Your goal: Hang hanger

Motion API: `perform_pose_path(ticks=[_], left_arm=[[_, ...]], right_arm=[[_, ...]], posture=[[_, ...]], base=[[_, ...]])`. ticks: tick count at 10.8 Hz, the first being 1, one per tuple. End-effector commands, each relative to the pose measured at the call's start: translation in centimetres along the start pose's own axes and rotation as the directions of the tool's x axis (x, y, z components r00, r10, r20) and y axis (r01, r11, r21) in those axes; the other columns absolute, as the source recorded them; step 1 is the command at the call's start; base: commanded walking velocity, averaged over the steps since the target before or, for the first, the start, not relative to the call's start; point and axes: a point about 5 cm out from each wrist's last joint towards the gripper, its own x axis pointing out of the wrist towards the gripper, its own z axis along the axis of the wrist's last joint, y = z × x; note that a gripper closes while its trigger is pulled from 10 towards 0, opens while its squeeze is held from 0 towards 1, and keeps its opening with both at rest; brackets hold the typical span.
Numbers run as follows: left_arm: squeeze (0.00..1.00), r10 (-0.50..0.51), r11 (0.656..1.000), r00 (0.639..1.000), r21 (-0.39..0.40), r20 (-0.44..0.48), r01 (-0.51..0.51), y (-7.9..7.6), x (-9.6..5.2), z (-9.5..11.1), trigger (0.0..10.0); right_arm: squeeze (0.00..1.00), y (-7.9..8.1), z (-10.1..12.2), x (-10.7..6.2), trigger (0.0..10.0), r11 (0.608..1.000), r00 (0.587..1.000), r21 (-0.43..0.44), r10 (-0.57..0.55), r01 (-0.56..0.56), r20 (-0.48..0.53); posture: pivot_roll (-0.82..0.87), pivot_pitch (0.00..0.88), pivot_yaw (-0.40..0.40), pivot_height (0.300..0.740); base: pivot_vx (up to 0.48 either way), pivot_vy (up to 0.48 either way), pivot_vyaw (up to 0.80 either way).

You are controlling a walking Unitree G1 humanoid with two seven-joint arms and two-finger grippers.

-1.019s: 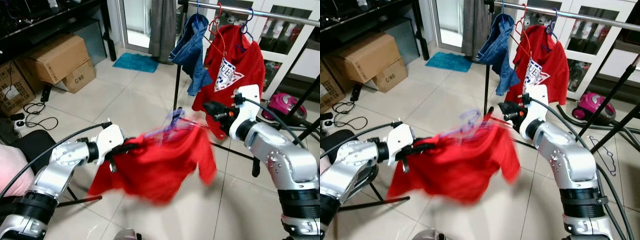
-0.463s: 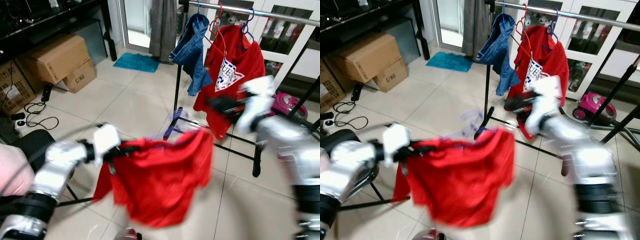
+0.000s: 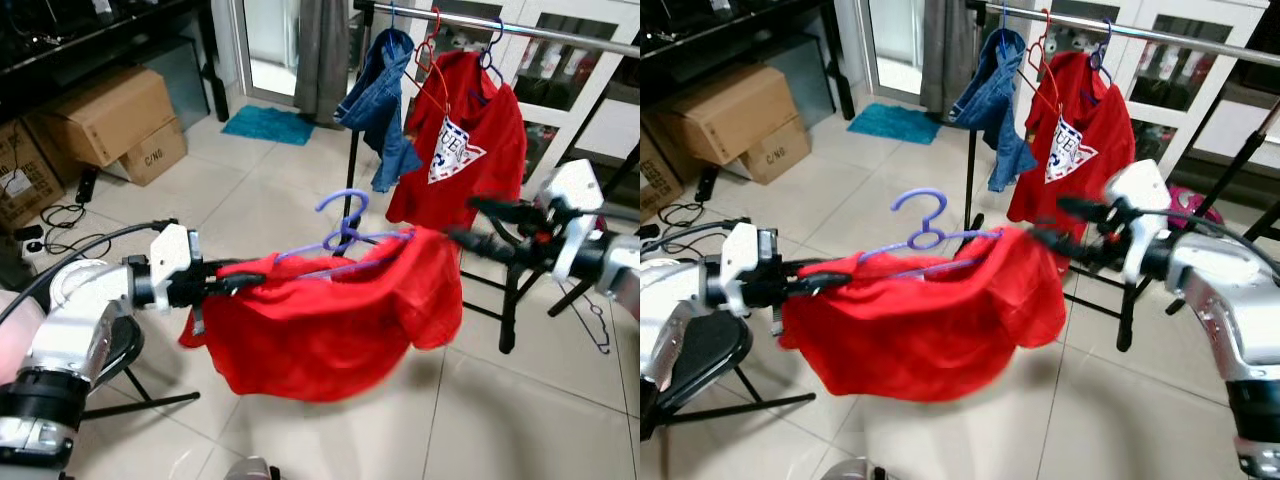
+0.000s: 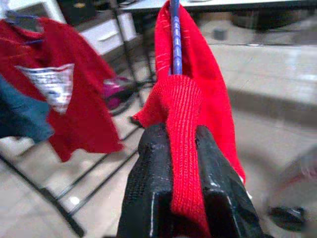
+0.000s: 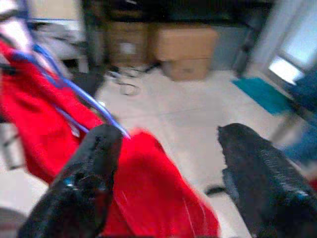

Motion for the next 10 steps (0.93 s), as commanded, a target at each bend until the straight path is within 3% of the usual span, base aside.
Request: perform_pose_path(ticks=[1,2,4,5,6,10], left_arm=[[0.0,-0.074,0.996,0.997,0.056,0.023,0.072,0.7,-0.2,1.8,0.0],[0.0,-0.107,0.992,0.994,0.066,0.018,0.106,0.8,-0.1,2.1,0.0],[0.0,-0.129,0.988,0.991,0.089,0.024,0.126,1.4,0.2,2.8,0.0],[0.0,-0.141,0.986,0.99,0.089,0.027,0.138,1.7,0.2,2.9,0.0],[0.0,-0.151,0.985,0.988,0.092,0.024,0.148,1.8,0.2,3.0,0.0],[0.0,-0.22,0.974,0.975,0.052,0.024,0.219,1.8,0.8,3.1,0.0]], right_arm=[[0.76,0.7,0.3,0.8,10.0,0.997,0.998,-0.032,0.067,-0.066,0.004],[0.0,0.8,0.2,1.1,10.0,0.995,0.996,-0.035,0.089,-0.089,-0.007],[0.0,2.0,0.9,1.2,10.0,0.973,0.973,-0.01,0.23,-0.23,0.02],[0.0,2.7,0.8,1.1,8.5,0.956,0.956,0.008,0.293,-0.294,0.013],[0.0,3.1,0.6,1.2,0.0,0.947,0.947,0.024,0.32,-0.32,0.004],[0.0,4.6,1.1,3.1,0.0,0.948,0.948,0.017,0.318,-0.319,0.028]], posture=[[0.02,0.0,-0.006,0.74],[0.02,0.0,-0.003,0.74],[0.02,0.0,0.008,0.74],[0.02,0.0,0.011,0.74],[0.02,0.0,0.012,0.74],[0.01,0.0,0.025,0.74]], base=[[0.0,0.0,0.0],[0.0,0.0,0.0],[0.0,0.0,0.0],[0.0,0.0,0.0],[0.0,0.0,0.0],[0.0,0.0,0.0]])
